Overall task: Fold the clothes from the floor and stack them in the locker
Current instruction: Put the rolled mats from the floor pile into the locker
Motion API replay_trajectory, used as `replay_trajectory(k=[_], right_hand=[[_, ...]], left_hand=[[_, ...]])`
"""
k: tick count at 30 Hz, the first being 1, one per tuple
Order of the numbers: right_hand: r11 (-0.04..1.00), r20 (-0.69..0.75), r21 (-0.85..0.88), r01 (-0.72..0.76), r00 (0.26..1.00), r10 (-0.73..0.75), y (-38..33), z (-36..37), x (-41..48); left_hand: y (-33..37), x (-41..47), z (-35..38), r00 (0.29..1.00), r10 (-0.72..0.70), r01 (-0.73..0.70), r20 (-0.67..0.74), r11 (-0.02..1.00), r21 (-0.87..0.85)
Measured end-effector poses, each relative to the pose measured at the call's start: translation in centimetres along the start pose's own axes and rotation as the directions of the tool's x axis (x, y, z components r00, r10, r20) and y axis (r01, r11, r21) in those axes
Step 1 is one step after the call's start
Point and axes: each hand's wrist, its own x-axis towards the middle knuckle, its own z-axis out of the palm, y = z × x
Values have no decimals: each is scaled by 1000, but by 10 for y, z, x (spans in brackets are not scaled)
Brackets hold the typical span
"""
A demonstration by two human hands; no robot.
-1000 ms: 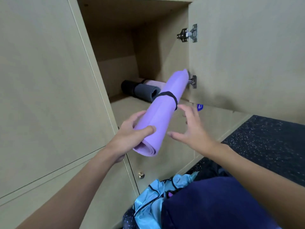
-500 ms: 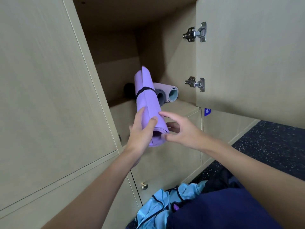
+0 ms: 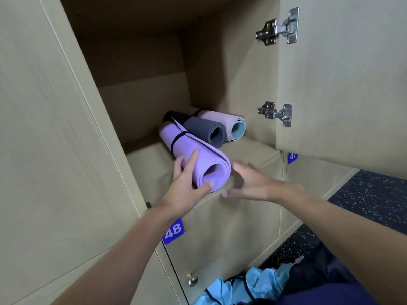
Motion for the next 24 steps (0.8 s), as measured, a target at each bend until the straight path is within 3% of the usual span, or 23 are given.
replay_trajectory(k=[2, 4, 13, 24], right_hand=[[965, -32, -258, -53, 998, 47, 15, -7, 12], [940, -86, -323, -107, 993, 83, 22, -14, 22], [946, -30, -308, -104, 995, 100, 35, -29, 40], [965, 41, -243, -95, 993, 108, 36, -35, 40]], left_hand=[[-5, 8, 1, 998, 2, -1, 63, 1000, -19], [-8, 20, 2, 995, 8, -8, 96, 1000, -1], [-12, 74, 16, 1000, -6, 6, -3, 995, 96], [-20, 90, 18, 997, 9, -6, -78, 999, 39]])
